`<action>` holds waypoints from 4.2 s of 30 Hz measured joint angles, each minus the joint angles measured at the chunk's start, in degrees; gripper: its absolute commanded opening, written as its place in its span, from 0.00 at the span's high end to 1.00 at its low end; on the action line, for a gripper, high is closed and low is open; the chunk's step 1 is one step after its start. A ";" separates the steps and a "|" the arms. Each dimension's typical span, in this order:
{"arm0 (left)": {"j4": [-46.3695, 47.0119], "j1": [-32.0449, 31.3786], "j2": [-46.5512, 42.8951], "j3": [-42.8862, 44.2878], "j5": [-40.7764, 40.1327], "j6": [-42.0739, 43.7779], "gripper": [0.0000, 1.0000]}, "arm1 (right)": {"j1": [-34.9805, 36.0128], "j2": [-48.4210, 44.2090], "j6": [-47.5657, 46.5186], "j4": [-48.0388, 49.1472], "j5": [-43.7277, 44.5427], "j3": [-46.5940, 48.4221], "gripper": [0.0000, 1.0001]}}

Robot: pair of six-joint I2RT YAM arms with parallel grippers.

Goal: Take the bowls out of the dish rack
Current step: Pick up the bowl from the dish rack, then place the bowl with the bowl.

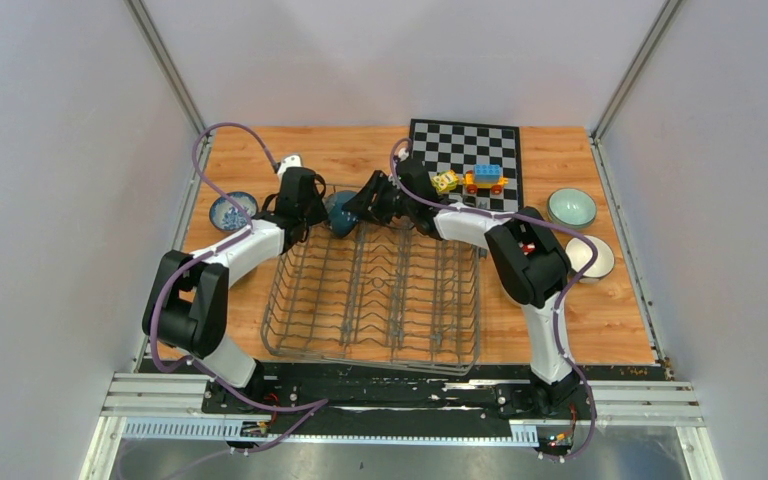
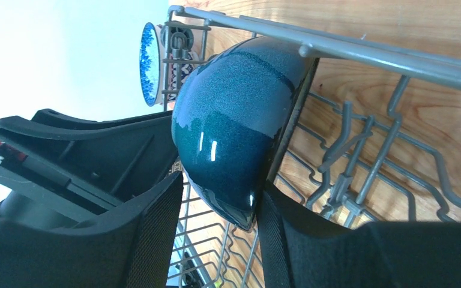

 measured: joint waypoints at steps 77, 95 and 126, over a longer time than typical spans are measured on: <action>-17.73 0.76 -41.03 -2.10 -1.92 -7.26 0.32 | 2.45 -10.12 0.11 14.12 -18.93 0.59 1.00; -11.32 0.76 -47.39 -1.86 6.64 -5.07 0.00 | 12.00 -55.84 -46.03 -36.98 -2.64 -6.38 1.00; -4.02 -25.59 -42.23 -6.05 27.76 -0.02 0.00 | 56.37 -62.93 -87.84 -64.78 50.18 -18.23 1.00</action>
